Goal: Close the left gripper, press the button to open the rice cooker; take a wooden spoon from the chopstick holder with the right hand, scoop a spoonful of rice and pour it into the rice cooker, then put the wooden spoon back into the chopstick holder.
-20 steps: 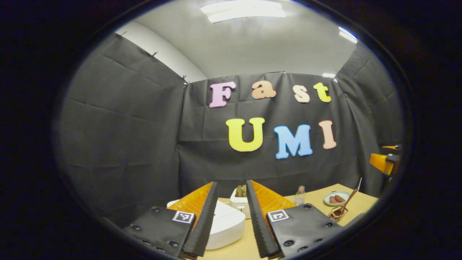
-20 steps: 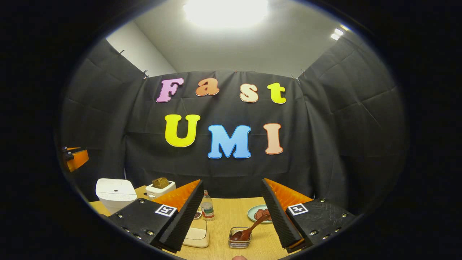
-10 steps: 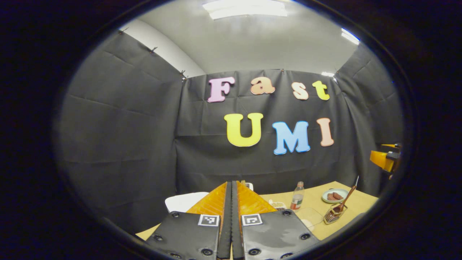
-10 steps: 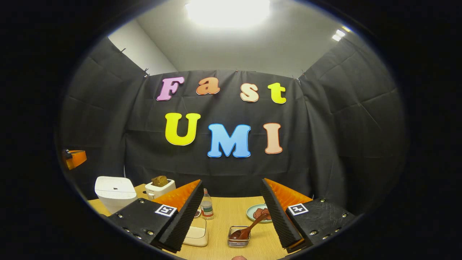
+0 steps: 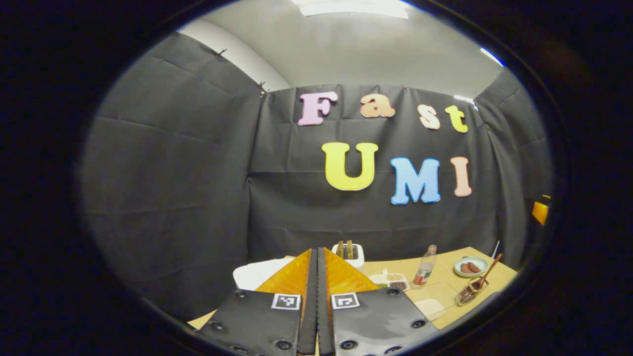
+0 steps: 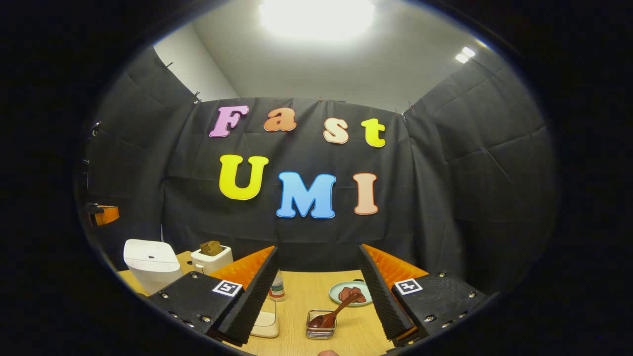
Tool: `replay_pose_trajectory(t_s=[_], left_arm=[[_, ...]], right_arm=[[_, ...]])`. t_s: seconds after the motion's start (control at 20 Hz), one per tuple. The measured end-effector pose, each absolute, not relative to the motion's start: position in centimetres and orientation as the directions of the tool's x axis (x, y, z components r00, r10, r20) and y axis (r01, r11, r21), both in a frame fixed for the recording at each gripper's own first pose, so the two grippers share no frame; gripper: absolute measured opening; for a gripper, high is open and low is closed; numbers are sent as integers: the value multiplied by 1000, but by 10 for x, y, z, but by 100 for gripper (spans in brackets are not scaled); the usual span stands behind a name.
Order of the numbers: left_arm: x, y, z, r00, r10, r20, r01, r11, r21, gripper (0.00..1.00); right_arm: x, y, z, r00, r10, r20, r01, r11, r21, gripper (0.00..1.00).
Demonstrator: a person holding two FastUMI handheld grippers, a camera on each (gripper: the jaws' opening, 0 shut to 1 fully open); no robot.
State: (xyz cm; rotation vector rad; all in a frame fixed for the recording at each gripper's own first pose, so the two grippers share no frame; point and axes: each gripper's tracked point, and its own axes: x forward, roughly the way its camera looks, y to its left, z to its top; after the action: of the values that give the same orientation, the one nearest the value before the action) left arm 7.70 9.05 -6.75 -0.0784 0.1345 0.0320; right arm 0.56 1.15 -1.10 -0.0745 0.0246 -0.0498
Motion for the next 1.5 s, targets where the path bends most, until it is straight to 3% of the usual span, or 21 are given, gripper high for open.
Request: replay_pose_trajectory(t_s=[0.3,0.85,1.5], left_arm=[[123,115,-121,971,14,-239,-59,982,-182,9],[173,122,-251,900,-44,-434,-21,989,-144,9],[174,115,-269,897,-43,-439,-23,989,-145,9]], right_arm=[[1,10,-12,994,-107,-30,104,990,-91,96],[-17,7,-26,973,-221,-61,211,967,-143,96],[-13,15,-33,971,-230,-71,220,968,-124,96]])
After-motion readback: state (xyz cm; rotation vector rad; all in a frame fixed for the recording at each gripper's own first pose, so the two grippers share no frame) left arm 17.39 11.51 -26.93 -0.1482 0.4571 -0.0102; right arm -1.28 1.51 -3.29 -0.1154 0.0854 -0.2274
